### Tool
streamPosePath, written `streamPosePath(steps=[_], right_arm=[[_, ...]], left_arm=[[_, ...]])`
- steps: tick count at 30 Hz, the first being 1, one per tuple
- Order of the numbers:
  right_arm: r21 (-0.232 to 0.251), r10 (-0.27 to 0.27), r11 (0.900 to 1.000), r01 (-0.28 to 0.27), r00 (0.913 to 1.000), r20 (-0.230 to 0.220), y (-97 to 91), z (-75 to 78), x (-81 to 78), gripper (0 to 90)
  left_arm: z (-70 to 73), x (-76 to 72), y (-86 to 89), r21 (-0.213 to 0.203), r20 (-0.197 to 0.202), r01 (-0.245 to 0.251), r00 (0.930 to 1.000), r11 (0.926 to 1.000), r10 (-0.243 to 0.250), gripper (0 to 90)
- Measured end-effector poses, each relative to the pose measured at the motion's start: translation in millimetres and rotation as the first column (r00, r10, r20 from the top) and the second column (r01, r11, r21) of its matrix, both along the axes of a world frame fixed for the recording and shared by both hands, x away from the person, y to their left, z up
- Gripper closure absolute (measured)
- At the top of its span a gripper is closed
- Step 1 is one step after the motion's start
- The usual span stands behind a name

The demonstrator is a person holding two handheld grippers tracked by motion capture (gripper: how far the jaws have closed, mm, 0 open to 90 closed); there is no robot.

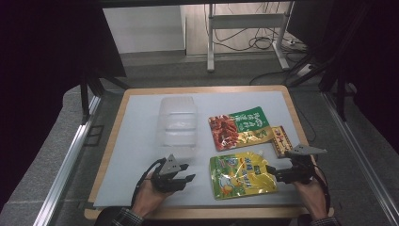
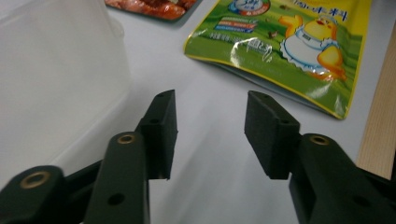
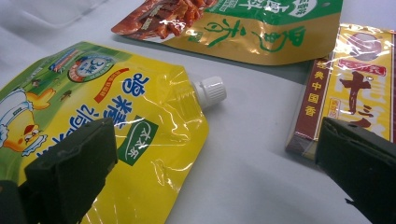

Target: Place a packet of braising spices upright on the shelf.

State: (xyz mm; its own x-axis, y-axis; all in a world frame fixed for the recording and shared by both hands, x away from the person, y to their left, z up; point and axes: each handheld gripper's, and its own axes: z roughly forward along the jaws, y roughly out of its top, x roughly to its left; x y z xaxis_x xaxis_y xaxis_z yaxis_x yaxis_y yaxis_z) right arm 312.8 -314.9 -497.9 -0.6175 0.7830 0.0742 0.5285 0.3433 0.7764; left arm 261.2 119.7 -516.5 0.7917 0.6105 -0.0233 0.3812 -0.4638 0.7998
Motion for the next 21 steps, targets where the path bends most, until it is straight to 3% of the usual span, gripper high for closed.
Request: streamPosePath(steps=[8, 13, 16, 21], right_arm=[[-0.009, 0.005, 0.9999, -0.005, 1.0, -0.008, 1.0, -1.5, 0.7, 0.0], [-0.018, 0.007, 0.9998, -0.008, 0.9999, -0.012, 1.4, -2.1, 1.0, 0.0], [-0.019, 0.009, 0.9998, -0.009, 0.9999, -0.014, 1.4, -2.1, 1.0, 0.0], [-0.019, 0.011, 0.9997, -0.011, 0.9999, -0.013, 1.5, -2.0, 0.9, 0.0]], left_arm=[[-1.4, 4.2, -9.1, -0.023, -0.008, 0.036, 0.9993, 0.9991, -0.036, 64.2], [-3.4, 6.9, -16.0, 0.001, -0.016, 0.073, 0.9972, 0.9974, -0.073, 82.8], [-4.1, 8.5, -19.1, -0.002, -0.02, 0.079, 0.9967, 0.9969, -0.079, 89.6], [-2.9, 9.1, -23.2, 0.0, -0.01, 0.085, 0.9963, 0.9963, -0.085, 90.0]])
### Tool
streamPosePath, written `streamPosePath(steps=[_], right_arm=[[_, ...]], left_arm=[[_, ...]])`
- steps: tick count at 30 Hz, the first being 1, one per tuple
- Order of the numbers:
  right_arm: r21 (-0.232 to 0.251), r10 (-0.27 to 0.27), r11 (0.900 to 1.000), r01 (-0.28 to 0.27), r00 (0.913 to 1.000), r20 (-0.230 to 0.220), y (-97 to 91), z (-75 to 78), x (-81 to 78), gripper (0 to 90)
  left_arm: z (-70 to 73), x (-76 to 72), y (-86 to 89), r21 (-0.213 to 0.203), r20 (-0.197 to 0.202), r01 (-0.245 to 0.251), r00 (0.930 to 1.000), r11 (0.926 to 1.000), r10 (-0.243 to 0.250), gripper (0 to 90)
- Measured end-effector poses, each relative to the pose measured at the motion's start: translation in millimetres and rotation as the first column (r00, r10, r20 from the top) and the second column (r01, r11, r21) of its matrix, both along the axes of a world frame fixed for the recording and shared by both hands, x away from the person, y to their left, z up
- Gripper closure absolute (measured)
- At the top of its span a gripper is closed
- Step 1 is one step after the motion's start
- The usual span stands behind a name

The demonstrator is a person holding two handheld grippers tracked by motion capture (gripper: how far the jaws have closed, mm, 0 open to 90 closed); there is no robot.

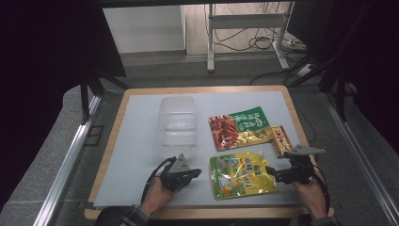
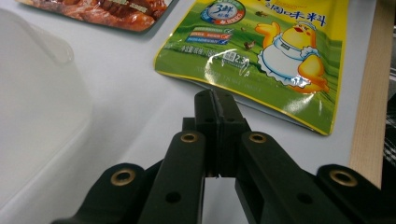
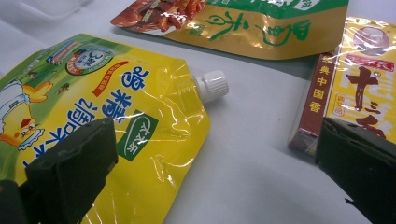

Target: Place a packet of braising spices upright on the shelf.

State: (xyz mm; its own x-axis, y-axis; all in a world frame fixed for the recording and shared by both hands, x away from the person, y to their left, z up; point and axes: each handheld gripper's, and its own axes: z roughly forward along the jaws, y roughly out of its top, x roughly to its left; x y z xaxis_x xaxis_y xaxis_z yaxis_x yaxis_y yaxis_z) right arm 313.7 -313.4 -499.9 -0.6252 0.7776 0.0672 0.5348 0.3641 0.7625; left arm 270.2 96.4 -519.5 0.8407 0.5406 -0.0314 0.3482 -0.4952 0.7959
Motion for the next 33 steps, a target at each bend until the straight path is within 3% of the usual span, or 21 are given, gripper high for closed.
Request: streamPosePath(steps=[14, 21, 27, 30, 33], right_arm=[[-0.017, 0.013, 0.9998, -0.013, 0.9999, -0.01, 1.6, -0.1, -1.3, 0.0], [-0.018, 0.019, 0.9996, -0.019, 0.9997, -0.016, 1.6, -0.1, -2.1, 0.0], [-0.015, 0.022, 0.9996, -0.023, 0.9992, -0.033, 4.5, -1.4, -3.1, 0.0], [-0.01, 0.025, 0.9996, -0.026, 0.999, -0.036, 5.4, -0.8, -3.9, 0.0], [-0.002, 0.027, 0.9996, -0.027, 0.9989, -0.038, 6.0, -0.6, -4.5, 0.0]], left_arm=[[-0.8, 6.8, -36.1, 0.016, 0.04, 0.073, 0.9965, 0.9972, -0.074, 90.0], [-1.2, 15.4, -50.9, -0.015, 0.055, 0.079, 0.9954, 0.9967, -0.078, 90.0], [-9.8, 24.1, -65.4, -0.011, 0.038, 0.087, 0.9956, 0.9962, -0.086, 90.0], [-12.8, 26.0, -65.1, -0.018, 0.025, 0.08, 0.9965, 0.9966, -0.08, 90.0], [-12.9, 26.5, -64.3, 0.003, 0.02, 0.077, 0.9968, 0.997, -0.077, 90.0]])
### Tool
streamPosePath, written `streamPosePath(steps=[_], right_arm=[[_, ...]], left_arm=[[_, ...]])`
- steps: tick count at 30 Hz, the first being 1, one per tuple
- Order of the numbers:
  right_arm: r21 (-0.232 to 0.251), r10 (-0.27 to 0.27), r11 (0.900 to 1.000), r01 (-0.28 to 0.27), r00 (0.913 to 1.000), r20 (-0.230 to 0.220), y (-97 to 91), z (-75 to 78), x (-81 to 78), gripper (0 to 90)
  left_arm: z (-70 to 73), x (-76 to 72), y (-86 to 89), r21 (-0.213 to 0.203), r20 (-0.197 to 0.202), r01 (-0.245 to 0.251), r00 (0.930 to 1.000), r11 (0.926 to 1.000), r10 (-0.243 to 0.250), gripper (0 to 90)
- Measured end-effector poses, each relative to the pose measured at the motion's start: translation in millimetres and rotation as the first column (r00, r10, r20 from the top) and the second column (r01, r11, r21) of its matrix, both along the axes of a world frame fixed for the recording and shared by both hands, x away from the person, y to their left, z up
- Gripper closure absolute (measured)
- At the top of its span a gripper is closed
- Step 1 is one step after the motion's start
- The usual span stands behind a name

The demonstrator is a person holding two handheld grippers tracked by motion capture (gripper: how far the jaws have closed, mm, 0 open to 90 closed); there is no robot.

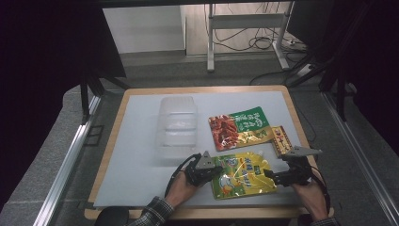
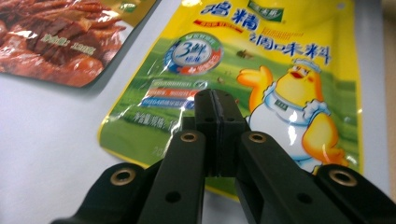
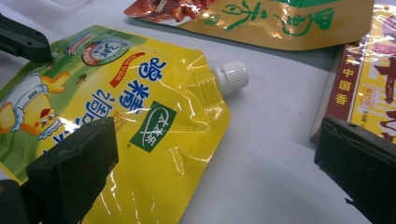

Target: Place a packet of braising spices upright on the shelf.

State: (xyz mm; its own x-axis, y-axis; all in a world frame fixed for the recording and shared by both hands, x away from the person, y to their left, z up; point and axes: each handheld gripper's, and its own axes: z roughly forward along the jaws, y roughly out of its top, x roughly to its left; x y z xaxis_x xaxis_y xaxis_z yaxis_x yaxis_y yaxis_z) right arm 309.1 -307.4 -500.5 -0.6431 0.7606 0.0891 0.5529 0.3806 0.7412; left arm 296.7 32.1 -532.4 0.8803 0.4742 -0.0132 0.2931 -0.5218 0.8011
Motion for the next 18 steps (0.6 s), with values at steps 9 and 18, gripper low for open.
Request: streamPosePath(steps=[9, 18], right_arm=[[0.013, 0.033, 0.9994, -0.032, 0.9984, -0.046, 2.9, 1.6, -1.7, 0.0], [0.041, 0.058, 0.9978, -0.052, 0.9822, -0.179, 9.1, -7.1, 1.8, 0.0]], left_arm=[[-4.5, -3.8, 0.7, 0.03, -0.017, -0.02, 0.9996, 0.9993, 0.021, 90.0], [-8.2, -7.5, 6.0, 0.05, -0.037, -0.036, 0.9986, 0.9981, 0.038, 90.0]])
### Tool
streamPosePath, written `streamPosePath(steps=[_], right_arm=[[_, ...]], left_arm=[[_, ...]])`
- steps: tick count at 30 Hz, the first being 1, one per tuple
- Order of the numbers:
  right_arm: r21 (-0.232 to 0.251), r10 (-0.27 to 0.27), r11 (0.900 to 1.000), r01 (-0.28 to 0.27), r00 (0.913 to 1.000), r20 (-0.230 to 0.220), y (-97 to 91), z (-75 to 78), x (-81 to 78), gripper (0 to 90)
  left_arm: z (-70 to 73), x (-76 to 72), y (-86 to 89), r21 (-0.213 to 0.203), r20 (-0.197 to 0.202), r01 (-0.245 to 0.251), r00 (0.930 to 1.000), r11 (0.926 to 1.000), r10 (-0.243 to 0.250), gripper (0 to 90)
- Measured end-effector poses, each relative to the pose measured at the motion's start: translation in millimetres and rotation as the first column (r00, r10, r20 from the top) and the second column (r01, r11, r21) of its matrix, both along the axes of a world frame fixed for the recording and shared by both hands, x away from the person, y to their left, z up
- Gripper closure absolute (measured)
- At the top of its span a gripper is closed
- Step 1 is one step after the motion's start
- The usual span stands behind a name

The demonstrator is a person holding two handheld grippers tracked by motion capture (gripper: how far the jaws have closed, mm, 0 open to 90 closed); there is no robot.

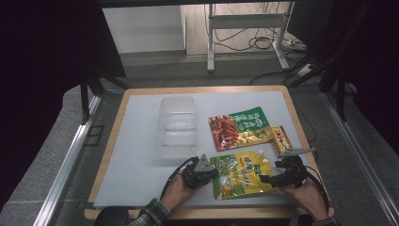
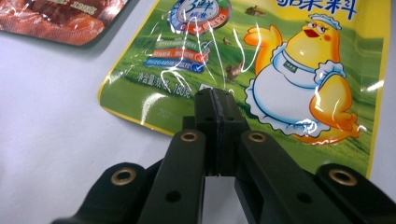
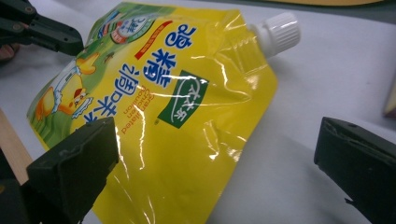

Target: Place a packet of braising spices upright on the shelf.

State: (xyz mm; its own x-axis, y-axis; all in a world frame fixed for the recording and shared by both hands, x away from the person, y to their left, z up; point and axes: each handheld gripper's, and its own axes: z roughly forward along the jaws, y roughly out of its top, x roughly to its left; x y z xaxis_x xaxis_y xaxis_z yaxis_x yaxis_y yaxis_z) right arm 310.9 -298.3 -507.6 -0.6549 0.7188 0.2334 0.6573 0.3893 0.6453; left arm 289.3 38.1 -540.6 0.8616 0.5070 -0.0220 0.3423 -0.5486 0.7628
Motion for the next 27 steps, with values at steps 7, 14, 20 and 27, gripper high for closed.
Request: streamPosePath(steps=[7, 14, 20, 27], right_arm=[[-0.004, 0.014, 0.9999, -0.014, 0.9981, -0.06, 5.1, -3.2, 0.1, 9.2], [0.063, 0.08, 0.9954, -0.072, 0.9884, -0.129, 12.1, -5.2, 3.4, 29.6], [0.119, 0.108, 0.9888, -0.09, 0.9824, -0.152, 11.4, -3.6, 7.1, 45.6], [0.159, 0.105, 0.9835, -0.086, 0.9879, -0.114, 10.8, 3.2, 6.2, 66.9]], left_arm=[[0.0, 0.7, 1.5, 0.004, -0.014, 0.0, 0.9999, 1.0, 0.0, 90.0], [-0.4, 0.5, 1.8, -0.009, -0.024, -0.008, 0.9997, 0.9999, 0.008, 90.0], [-0.5, 0.5, 2.9, -0.005, -0.019, -0.004, 0.9998, 1.0, 0.004, 90.0], [-1.1, 0.7, 4.3, -0.025, -0.02, -0.002, 0.9998, 0.9997, 0.002, 89.9]])
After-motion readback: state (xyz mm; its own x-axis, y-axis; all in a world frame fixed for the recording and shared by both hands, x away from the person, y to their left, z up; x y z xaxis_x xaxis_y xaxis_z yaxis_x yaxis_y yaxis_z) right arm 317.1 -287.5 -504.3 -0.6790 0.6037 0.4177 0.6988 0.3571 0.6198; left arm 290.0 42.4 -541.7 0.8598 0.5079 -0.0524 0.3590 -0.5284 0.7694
